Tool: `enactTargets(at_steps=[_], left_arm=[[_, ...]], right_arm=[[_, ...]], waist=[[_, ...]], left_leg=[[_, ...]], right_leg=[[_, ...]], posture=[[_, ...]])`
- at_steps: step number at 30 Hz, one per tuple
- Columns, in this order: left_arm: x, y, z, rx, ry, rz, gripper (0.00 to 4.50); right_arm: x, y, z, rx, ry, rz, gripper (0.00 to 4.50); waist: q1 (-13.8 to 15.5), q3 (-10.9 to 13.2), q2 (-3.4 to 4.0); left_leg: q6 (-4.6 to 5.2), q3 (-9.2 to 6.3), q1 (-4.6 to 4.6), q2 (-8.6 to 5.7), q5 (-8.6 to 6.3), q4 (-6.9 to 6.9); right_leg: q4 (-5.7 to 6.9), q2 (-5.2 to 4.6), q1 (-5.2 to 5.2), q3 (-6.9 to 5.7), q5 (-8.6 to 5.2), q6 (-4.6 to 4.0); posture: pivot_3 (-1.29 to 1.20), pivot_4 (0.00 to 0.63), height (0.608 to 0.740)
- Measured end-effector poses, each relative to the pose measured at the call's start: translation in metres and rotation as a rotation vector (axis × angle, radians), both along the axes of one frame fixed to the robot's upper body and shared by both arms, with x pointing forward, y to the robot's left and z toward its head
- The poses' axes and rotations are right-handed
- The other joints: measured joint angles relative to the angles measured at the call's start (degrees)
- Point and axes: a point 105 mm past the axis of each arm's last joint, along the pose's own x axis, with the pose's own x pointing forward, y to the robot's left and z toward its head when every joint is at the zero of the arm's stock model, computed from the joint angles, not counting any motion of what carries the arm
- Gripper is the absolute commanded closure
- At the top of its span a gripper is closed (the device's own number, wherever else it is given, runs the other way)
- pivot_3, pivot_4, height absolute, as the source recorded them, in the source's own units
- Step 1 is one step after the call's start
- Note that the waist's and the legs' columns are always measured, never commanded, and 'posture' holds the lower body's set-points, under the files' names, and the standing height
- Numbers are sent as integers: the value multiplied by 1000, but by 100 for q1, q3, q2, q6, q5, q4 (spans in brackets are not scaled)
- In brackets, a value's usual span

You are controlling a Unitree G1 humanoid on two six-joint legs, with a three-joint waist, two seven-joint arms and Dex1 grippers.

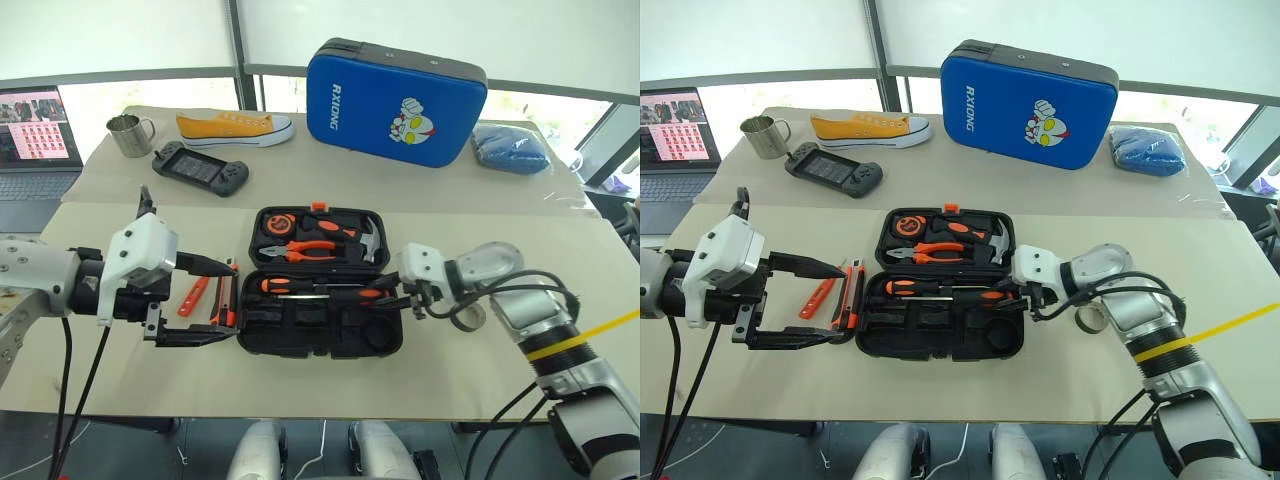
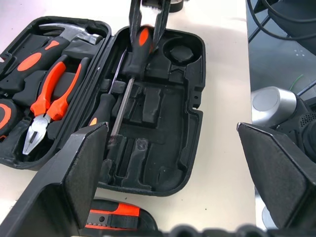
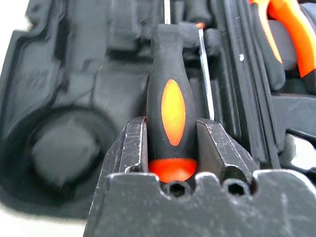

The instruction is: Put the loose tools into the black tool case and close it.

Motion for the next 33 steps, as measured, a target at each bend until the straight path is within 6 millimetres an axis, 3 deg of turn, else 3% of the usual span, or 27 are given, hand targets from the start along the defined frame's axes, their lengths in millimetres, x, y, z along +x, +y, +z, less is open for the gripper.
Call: enactTargets(at_steps=[17, 19, 20, 26, 27, 32, 33], left_arm=[[6, -3, 5, -7, -22, -17, 0], [7, -3, 7, -8, -32, -17, 0], [8, -3, 8, -9, -35, -16, 0], [10, -3, 6, -15, -28, -19, 0], [10, -3, 6, -15, -30, -20, 0], [10, -4, 4, -13, -25, -24, 0], [10, -4, 5, -13, -26, -25, 0]], right_arm=[[-2, -11, 0, -18, 9, -23, 3471], [-3, -11, 0, -18, 8, -18, 2467], [-3, -10, 1, -18, 4, -14, 2288], [-7, -5, 8, -10, -17, 17, 238], [-9, -1, 12, 15, -8, 25, 71], [-9, 18, 49, 172, 35, 15, 71], [-9, 22, 53, 183, 33, 19, 614]], waist=[[4, 0, 0], [3, 0, 0], [3, 0, 0], [2, 0, 0], [2, 0, 0], [-2, 0, 1], [0, 1, 1]], left_leg=[[0, 6, 0, -2, 0, 1], [0, 6, 0, -2, 0, 1], [0, 7, 0, -2, 0, 1], [0, 6, -1, -1, 0, 1], [0, 6, -1, 0, 0, 1], [0, -1, 0, 2, 0, 0], [0, -1, -1, 2, 0, -1]], right_leg=[[-1, 0, 1, 0, 0, 0], [-1, 0, 1, 0, 0, 0], [-1, 0, 1, 0, 0, 0], [-1, 0, 0, 0, 0, 0], [0, 0, 0, 0, 0, 0], [1, 3, 0, 0, 0, 0], [0, 3, -1, 0, 0, 0]], posture=[[0, 150, 739], [0, 150, 739], [0, 150, 739], [0, 150, 739], [0, 150, 739], [0, 150, 739], [0, 150, 739]])
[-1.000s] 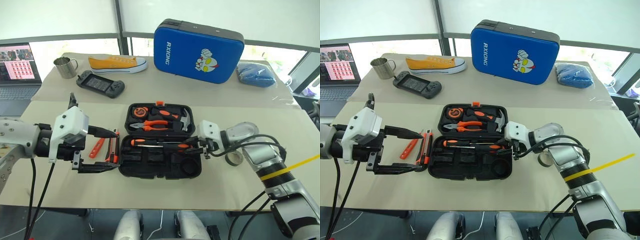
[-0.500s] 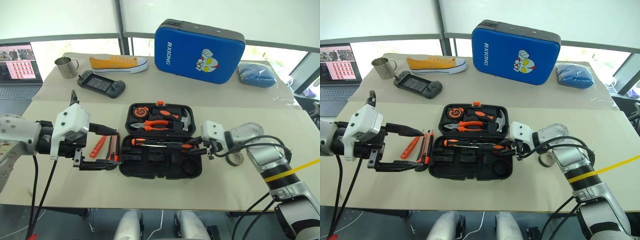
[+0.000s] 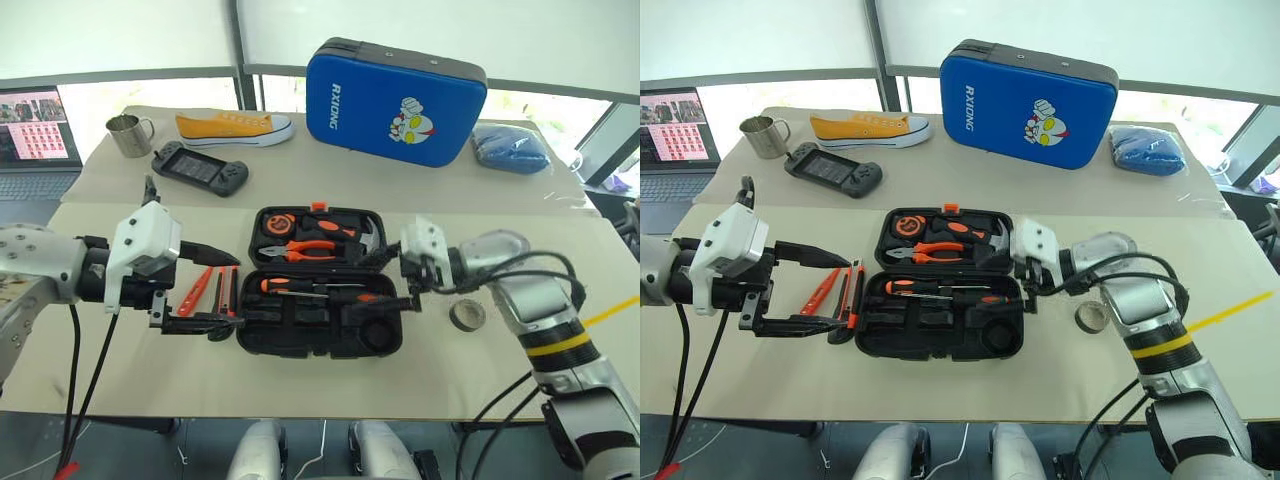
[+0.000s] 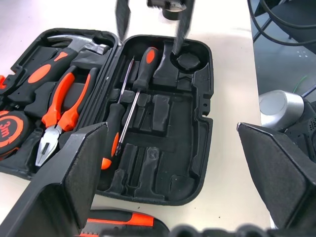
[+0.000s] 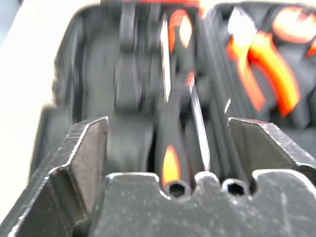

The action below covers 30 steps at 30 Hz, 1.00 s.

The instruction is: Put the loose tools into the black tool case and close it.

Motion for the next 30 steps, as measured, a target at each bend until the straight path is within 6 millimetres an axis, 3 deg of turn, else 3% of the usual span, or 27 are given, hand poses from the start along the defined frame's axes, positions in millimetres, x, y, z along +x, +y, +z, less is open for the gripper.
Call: enactTargets(at_steps=[1, 7, 12, 17, 30], left_arm=[[0, 0, 1, 0, -3, -1, 0], [1, 0, 0, 1, -5, -1, 0], [2, 0, -1, 10, -8, 1, 0], [2, 1, -2, 13, -3, 3, 0], [4, 4, -4, 17, -4, 9, 0]], right_arm=[[0, 2, 0, 3, -1, -1, 759], [-4, 18, -28, -11, 63, -2, 2778], [-4, 32, -37, 55, 95, -23, 4468], [1, 31, -52, 34, 110, -83, 4468], [11, 35, -55, 5, 63, -76, 4468]], waist=[[0, 0, 0], [6, 0, 0], [2, 0, 0], [5, 1, 1], [-7, 0, 2]], left_leg=[[0, 2, 0, 0, 0, -1], [0, 9, -2, -4, 0, 1], [0, 8, -2, -2, 0, -1], [-2, 9, -3, -3, 1, 2], [-2, 8, 3, -1, 1, 1]], right_leg=[[-2, 0, 1, -1, 0, 0], [-2, -3, 0, -1, 0, 0], [-1, 0, -1, -2, 0, 0], [-1, -2, 0, -1, 0, 1], [0, 0, 3, -1, 0, 0]], posture=[[0, 150, 739], [0, 150, 739], [0, 150, 739], [0, 150, 739], [0, 150, 739]])
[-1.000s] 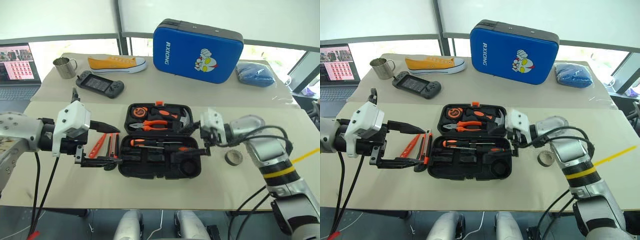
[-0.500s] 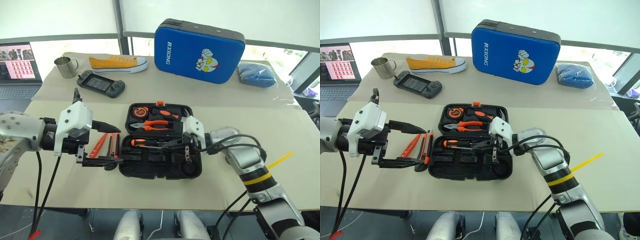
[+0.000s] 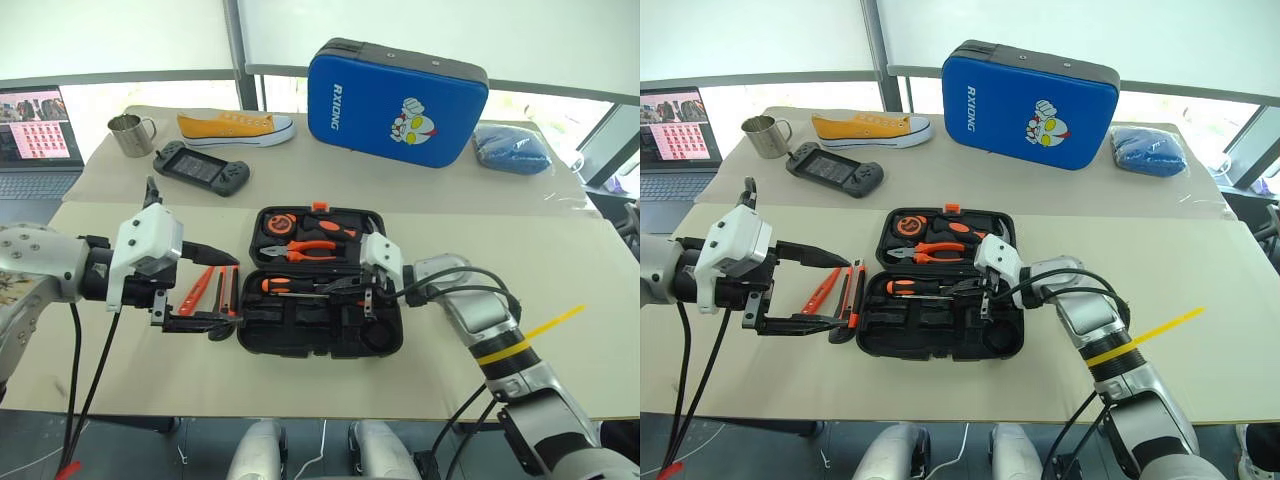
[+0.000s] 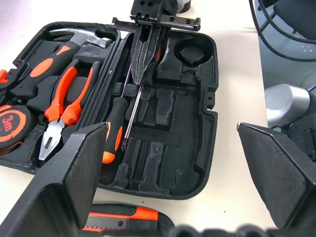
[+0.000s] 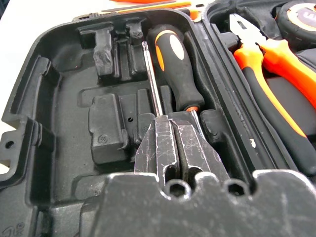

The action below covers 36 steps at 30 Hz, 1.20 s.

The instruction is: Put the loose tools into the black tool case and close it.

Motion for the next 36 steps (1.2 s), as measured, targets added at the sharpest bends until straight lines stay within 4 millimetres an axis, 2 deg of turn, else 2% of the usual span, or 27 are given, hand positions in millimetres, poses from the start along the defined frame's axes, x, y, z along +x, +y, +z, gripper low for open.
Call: enactTargets(at_steps=[9, 15, 28, 33, 36], left_arm=[[4, 0, -2, 15, -13, 1, 0], [6, -2, -4, 14, -10, -5, 0], [9, -7, -6, -2, -11, -26, 0], [10, -8, -9, -1, -16, -33, 0], [10, -8, -9, -2, -21, -32, 0]], right_arm=[[-4, 5, -3, -103, -131, 44, 4468], [-4, 5, -4, -102, -148, 19, 4468], [0, 12, -9, -187, -177, 30, 4468], [1, 10, -3, -150, -123, -10, 4468], [3, 1, 12, -84, -52, -92, 4468]], waist=[[-14, -3, -1], [-8, -4, -3], [-21, -13, -13], [-15, -13, -14], [10, -7, -8]], left_leg=[[0, 1, 15, 4, 0, -1], [0, 2, 21, 4, 0, -1], [-1, 6, 137, 8, 0, -20], [-2, 4, 125, 8, 0, -23], [-5, -2, 73, 5, 3, -22]], right_leg=[[3, 4, 8, 0, 1, -3], [2, 4, 15, 0, 1, -3], [-4, 5, 115, 1, -7, -18], [-3, 4, 104, 2, -7, -19], [-1, 0, 56, 2, -5, -16]], posture=[[0, 150, 739], [0, 150, 739], [0, 150, 739], [0, 150, 739], [0, 150, 739]])
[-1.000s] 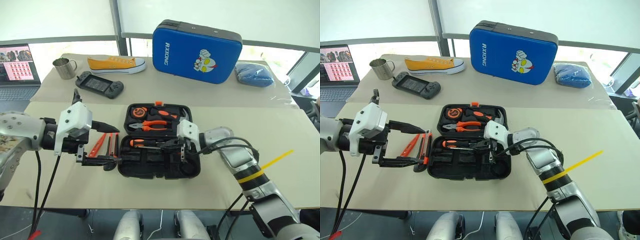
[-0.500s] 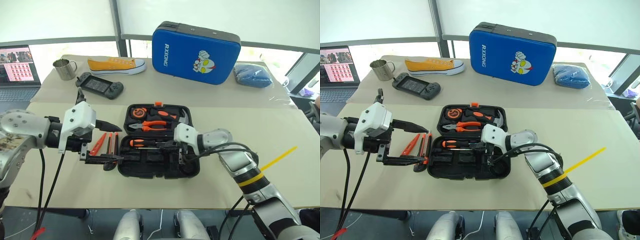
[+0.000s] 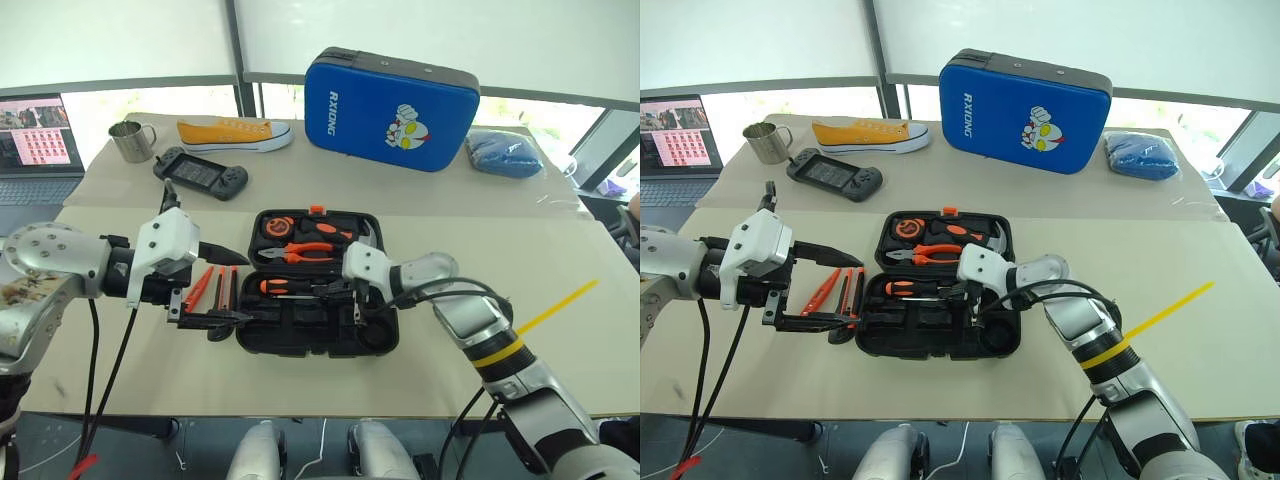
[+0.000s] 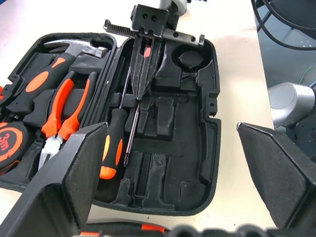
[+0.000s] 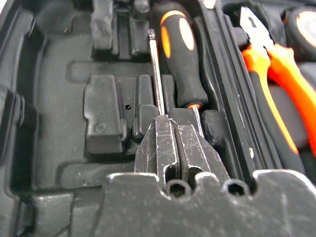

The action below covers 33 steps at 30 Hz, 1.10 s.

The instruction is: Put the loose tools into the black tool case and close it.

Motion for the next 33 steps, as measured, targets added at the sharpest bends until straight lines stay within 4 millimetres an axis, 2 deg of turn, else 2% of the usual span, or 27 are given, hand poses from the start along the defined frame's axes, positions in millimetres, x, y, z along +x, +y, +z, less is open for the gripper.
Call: enactTargets(at_steps=[2, 3, 6, 7, 11, 15, 16, 17, 19, 21, 24, 27, 29, 30, 33], left_arm=[[1, 1, -2, 2, 1, 10, 0], [1, 3, -4, -2, 6, 26, 0], [1, 12, -8, -17, 11, 99, 0], [1, 17, -9, -21, 12, 133, 0], [-3, 33, -13, -36, 16, 266, 0], [-36, 97, -45, -73, 137, 662, 0], [-53, 117, -55, -54, 164, 776, 0], [-61, 127, -60, -40, 176, 830, 0], [-83, 149, -73, 11, 207, 960, 0], [-90, 157, -79, 41, 215, 1017, 0], [-78, 155, -75, 40, 183, 1023, 0], [-43, 139, -57, 52, 133, 968, 0], [-28, 131, -51, 74, 118, 950, 0], [-14, 122, -49, 90, 142, 941, 0], [9, 105, -48, 73, 212, 935, 0]], right_arm=[[-4, -8, 29, 96, 9, -21, 4468], [-13, -14, 50, 161, 11, -3, 4468], [-43, -40, 100, 234, -34, 67, 3743], [-51, -47, 106, 227, -48, 83, 3263], [-75, -56, 92, 188, 46, 164, 1942], [-81, -68, 102, 164, 18, 198, 662], [-80, -69, 106, 166, 1, 203, 249], [-80, -69, 107, 168, -4, 202, 51], [-80, -69, 107, 174, -5, 210, 51], [-81, -67, 106, 181, 2, 227, 51], [-83, -66, 104, 188, 7, 236, 51], [-85, -64, 101, 195, 9, 233, 51], [-87, -64, 101, 194, 5, 231, 51], [-89, -65, 98, 200, 13, 216, 51], [-93, -63, 93, 206, 12, 198, 51]], waist=[[21, 1, 2], [22, 6, 9], [25, 8, 12], [19, 6, 8], [-31, 9, 12], [-190, 14, 17], [-203, 13, 14], [-187, 13, 13], [-140, 14, 12], [-4, 14, 11], [140, 12, 6], [177, 9, -1], [138, 6, -5], [128, 5, -6], [76, 6, -6]], left_leg=[[-1, -15, -59, -1, 1, 5], [-1, -27, -80, 1, 1, 5], [7, -37, -84, 2, -6, -3], [8, -38, -79, 2, -7, -14], [8, -29, -77, 1, -7, -26], [8, -20, -56, 14, -7, -53], [8, -20, -45, 14, -7, -57], [8, -20, -40, 13, -7, -59], [5, -20, -34, 10, -6, -59], [-1, -23, -27, 4, -2, -54], [-3, -23, -15, 3, 0, -51], [-3, -12, -21, -2, 5, -50], [-2, -4, -31, -4, 5, -55], [-1, -8, -33, -10, 4, -56], [-1, -11, -44, -11, 3, -57]], right_leg=[[6, -3, -58, 0, 5, 6], [5, -6, -75, 0, 6, 7], [-7, -10, -71, -8, 6, 9], [-14, -12, -64, -11, 6, 10], [-33, -15, -71, -3, 4, 10], [-28, -14, -75, 1, 0, 1], [-26, -14, -69, -2, -4, -6], [-27, -16, -65, -3, -5, -7], [-28, -23, -58, -6, -6, -8], [-30, -32, -52, -12, -6, -6], [-41, -45, -52, -24, -6, -7], [-37, -65, -47, -39, -1, 1], [-35, -71, -48, -37, 4, 6], [-25, -71, -48, -38, 4, 8], [-14, -62, -61, -37, 2, 11]], posture=[[0, 150, 739], [0, 150, 739], [0, 150, 739], [0, 150, 739], [0, 150, 739], [0, 150, 739], [0, 150, 739], [0, 150, 739], [0, 150, 739], [0, 150, 739], [0, 150, 739], [0, 150, 739], [0, 150, 739], [0, 150, 739], [0, 150, 739]])
